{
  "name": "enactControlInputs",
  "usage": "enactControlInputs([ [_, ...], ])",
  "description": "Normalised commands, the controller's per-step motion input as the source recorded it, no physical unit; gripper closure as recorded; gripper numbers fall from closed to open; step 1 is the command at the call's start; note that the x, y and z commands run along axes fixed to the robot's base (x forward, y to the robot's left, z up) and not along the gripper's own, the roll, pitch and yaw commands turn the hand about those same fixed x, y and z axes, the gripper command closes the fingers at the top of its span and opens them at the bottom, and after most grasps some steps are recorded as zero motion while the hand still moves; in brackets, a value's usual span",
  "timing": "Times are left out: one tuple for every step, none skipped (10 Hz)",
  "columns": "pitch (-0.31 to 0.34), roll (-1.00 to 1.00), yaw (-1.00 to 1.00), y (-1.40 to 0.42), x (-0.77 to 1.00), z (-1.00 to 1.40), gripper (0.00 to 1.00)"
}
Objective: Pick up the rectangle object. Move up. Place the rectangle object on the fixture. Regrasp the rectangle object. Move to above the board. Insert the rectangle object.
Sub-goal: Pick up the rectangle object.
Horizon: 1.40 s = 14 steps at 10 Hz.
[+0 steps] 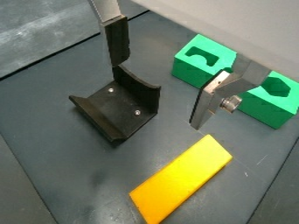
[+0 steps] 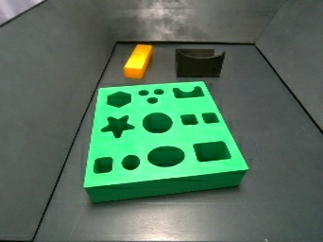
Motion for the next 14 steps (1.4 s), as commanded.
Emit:
enactControlInputs([
  [0.0, 0.01, 0.0, 0.04, -0.07, -0.08, 0.0],
  [-0.007, 0.26, -0.49, -0.18, -0.08, -0.47, 0.0],
  [0.0, 0.21, -0.94, -0.02, 0.0, -0.69, 0.0],
  [0.0, 0.14, -1.0, 0.0, 0.0, -0.85, 0.0],
  [-0.003, 0.11, -1.0, 0.0, 0.0, -0.9, 0.0],
  [-0.011, 0.07, -0.85, -0.13, -0.02, -0.97, 0.0],
  [-0.054, 0.0, -0.31, -0.24, -0.21, -1.0, 0.0],
  [-0.04, 0.0, -0.05, -0.3, -0.12, -1.0, 0.0],
  [0.0, 0.0, 0.12, -0.29, -0.05, -1.0, 0.0],
  [0.0, 0.0, 0.23, -0.25, -0.1, -1.0, 0.0],
  [-0.031, 0.0, 0.31, -0.19, -0.23, -1.0, 0.0],
  [-0.07, 0.02, 0.35, -0.11, -0.37, -1.0, 0.0],
  [-0.09, 0.04, 0.34, -0.08, -0.43, -0.9, 0.0],
  [-0.094, 0.02, 0.29, -0.07, -0.43, -0.77, 0.0],
])
